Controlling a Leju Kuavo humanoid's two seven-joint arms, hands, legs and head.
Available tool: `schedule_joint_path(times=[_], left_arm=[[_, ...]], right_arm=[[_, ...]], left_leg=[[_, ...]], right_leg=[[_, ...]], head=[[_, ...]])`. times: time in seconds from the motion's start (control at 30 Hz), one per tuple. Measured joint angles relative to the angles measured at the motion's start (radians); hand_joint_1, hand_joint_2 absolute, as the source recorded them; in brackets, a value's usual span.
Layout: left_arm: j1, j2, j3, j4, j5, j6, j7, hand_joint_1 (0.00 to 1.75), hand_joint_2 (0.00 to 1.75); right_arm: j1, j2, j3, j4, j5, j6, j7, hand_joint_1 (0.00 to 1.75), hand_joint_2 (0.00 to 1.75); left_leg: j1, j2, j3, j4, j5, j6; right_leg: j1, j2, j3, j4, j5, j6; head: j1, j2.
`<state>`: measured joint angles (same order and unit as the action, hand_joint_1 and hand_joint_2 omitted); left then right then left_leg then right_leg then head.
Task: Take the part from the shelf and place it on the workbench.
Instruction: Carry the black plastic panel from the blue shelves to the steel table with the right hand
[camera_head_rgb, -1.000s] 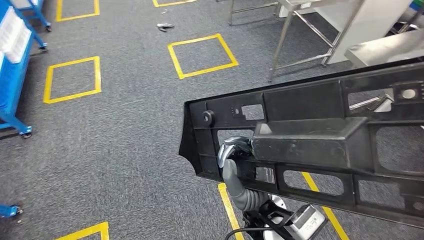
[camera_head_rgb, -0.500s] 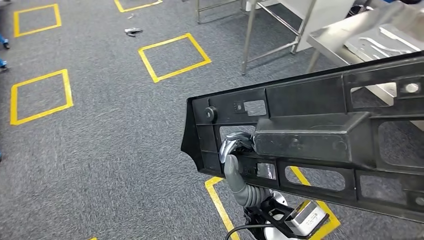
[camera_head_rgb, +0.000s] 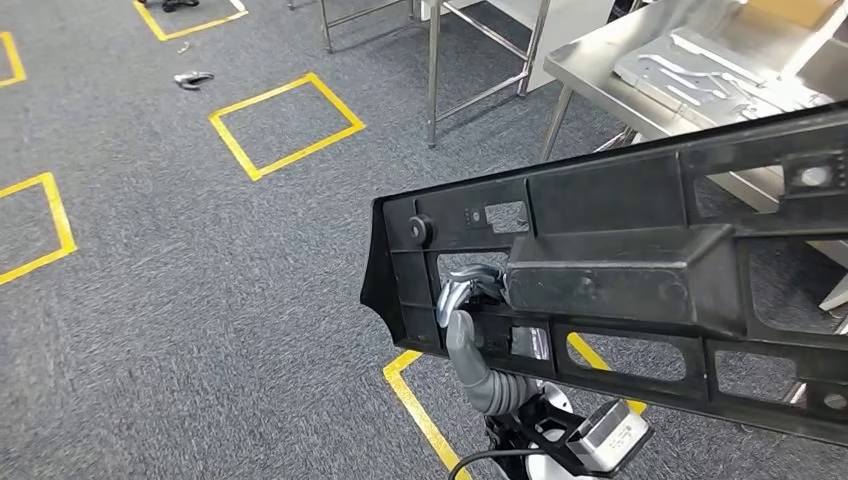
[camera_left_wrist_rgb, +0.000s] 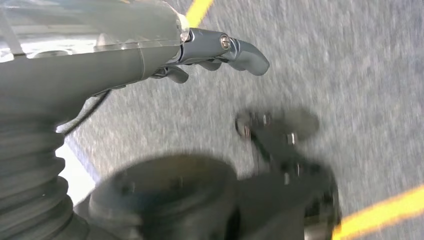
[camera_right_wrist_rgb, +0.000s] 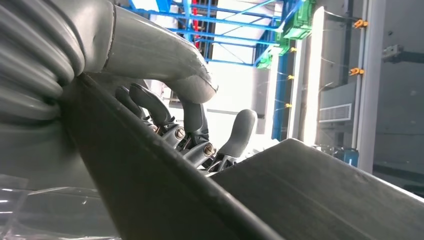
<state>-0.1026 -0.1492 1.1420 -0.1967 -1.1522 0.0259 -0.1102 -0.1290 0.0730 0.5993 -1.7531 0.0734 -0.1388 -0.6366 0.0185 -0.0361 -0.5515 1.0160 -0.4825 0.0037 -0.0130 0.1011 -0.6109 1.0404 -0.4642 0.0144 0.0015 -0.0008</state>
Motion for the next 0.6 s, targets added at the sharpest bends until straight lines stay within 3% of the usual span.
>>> schedule_joint_path(times=[0.03,0.1,0.17,0.2,0.23,0.27,0.33,0.4,0.47,0.53,0.6], left_arm=[[-0.001,0.000,0.000,0.000,0.000,0.000,0.000,0.00,1.75],[-0.001,-0.001,0.000,0.000,0.000,0.001,-0.001,0.00,1.75],[0.002,-0.002,0.000,0.000,0.000,0.002,0.001,0.00,1.75],[0.003,-0.002,0.000,0.000,0.000,0.002,0.001,0.00,1.75],[0.002,-0.002,0.000,0.000,0.000,0.002,0.001,0.00,1.75],[0.001,-0.002,0.000,0.000,0.000,0.002,0.001,0.00,1.75],[-0.001,-0.003,0.000,0.000,0.000,0.002,0.001,0.00,1.75],[-0.002,-0.004,0.000,0.000,0.002,0.002,0.001,0.00,1.75],[-0.003,-0.004,0.000,0.000,0.005,0.002,-0.001,0.00,1.75],[-0.004,-0.005,0.000,0.000,0.008,0.003,-0.002,0.00,1.75],[-0.003,-0.005,0.000,0.000,0.008,0.003,-0.002,0.00,1.75]], right_arm=[[0.001,-0.001,-0.001,0.000,0.000,0.000,-0.001,1.75,1.75],[0.002,-0.001,-0.004,-0.001,0.000,0.000,-0.001,1.75,1.75],[0.006,-0.003,-0.004,0.000,0.001,0.000,-0.001,1.75,1.75],[0.009,-0.004,-0.004,0.000,0.001,0.000,-0.001,1.75,1.75],[0.010,-0.005,-0.004,0.000,0.001,0.000,-0.001,1.75,1.75],[0.011,-0.006,-0.005,0.000,0.001,0.000,-0.001,1.75,1.75],[0.011,-0.006,-0.005,-0.001,0.001,0.000,-0.001,1.75,1.75],[0.016,-0.007,-0.005,-0.002,0.003,0.000,-0.002,1.75,1.75],[0.029,-0.008,-0.006,-0.004,0.005,0.002,-0.005,1.75,1.75],[0.039,-0.009,-0.006,-0.005,0.008,0.010,-0.011,1.75,1.75],[0.042,-0.009,-0.006,-0.006,0.009,0.017,-0.017,1.75,1.75]], left_leg=[[0.001,0.011,0.001,-0.005,0.003,0.007],[-0.001,0.033,0.002,-0.010,0.006,0.017],[-0.004,0.058,0.002,-0.010,0.005,0.020],[-0.004,0.070,0.002,-0.010,0.004,0.020],[-0.005,0.082,0.003,-0.010,0.003,0.020],[-0.006,0.092,0.005,-0.010,0.002,0.018],[-0.011,0.109,0.009,-0.009,-0.003,0.013],[-0.016,0.125,0.012,-0.008,-0.007,0.004],[-0.018,0.138,0.016,-0.009,-0.010,-0.007],[-0.015,0.110,0.009,0.016,-0.034,-0.017],[-0.011,0.062,-0.034,0.118,-0.094,-0.023]], right_leg=[[0.001,-0.023,-0.013,0.027,-0.018,0.005],[0.003,-0.075,-0.067,0.138,-0.078,0.011],[0.001,-0.091,-0.123,0.254,-0.121,0.015],[0.000,-0.094,-0.131,0.270,-0.117,0.016],[0.000,-0.098,-0.116,0.244,-0.094,0.014],[0.001,-0.107,-0.084,0.183,-0.060,0.010],[0.010,-0.148,-0.010,0.042,-0.008,-0.001],[0.020,-0.170,0.017,-0.016,0.001,-0.011],[0.020,-0.149,0.016,-0.022,0.004,-0.019],[0.013,-0.129,0.019,-0.030,0.010,-0.030],[0.008,-0.110,0.020,-0.034,0.014,-0.038]], head=[[0.002,0.000],[0.006,0.000],[0.007,0.000],[0.007,0.000],[0.007,0.000],[0.007,0.000],[0.007,0.000],[0.006,0.000],[0.006,0.000],[0.005,0.000],[0.004,0.000]])
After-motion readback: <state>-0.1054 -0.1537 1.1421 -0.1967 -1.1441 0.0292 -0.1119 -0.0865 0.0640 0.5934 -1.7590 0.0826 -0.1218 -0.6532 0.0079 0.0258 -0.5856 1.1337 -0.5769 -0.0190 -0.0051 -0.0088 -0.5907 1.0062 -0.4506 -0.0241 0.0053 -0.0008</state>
